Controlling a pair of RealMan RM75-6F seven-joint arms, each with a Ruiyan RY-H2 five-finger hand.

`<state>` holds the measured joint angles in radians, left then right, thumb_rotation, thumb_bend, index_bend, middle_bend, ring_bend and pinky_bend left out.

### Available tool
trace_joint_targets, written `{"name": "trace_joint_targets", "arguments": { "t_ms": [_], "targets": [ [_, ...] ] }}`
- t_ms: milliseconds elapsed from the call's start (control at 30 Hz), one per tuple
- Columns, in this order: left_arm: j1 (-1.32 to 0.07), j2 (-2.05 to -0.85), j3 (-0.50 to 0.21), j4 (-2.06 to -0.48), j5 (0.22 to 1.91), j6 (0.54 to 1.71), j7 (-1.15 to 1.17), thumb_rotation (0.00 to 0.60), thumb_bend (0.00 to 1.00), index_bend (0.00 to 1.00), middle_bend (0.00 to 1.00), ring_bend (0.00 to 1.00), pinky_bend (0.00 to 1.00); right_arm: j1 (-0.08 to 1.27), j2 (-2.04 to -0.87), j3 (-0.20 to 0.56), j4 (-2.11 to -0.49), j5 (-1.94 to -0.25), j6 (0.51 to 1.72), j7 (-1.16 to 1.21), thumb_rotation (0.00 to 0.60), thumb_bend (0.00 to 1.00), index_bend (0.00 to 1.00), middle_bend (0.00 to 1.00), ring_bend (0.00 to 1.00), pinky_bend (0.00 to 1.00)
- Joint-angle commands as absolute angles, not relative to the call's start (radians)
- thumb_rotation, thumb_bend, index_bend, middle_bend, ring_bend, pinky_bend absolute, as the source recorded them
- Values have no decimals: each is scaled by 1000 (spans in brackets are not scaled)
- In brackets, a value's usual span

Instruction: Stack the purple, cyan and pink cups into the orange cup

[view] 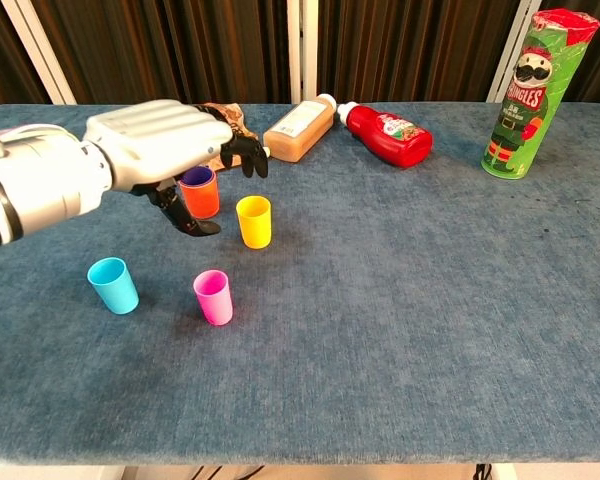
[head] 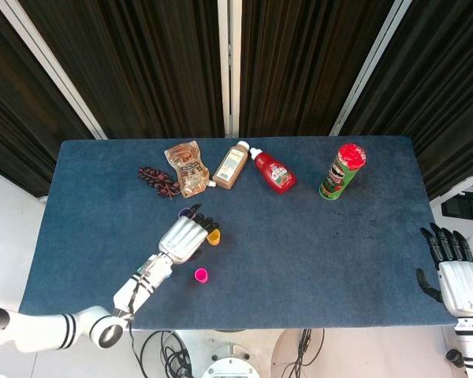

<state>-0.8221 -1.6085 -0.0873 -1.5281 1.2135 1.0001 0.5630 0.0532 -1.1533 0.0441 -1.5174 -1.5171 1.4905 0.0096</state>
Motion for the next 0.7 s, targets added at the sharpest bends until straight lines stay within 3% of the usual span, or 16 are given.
{"name": "trace_joint_targets", "arguments": {
  "t_ms": [33, 700],
  "targets": [
    [-833, -1636, -94, -1487, 1210, 986, 564, 600, 237, 275, 271, 275, 100, 53, -1153, 44, -1514, -1514, 1488, 14, 600, 356, 0, 0, 0, 0],
    [-870, -1698, -118, -1368, 1192, 900, 495, 600, 277, 362, 342, 394, 127, 56, -1150, 52, -1500, -1496, 1474, 33, 600, 356, 0, 0, 0, 0]
  ]
}}
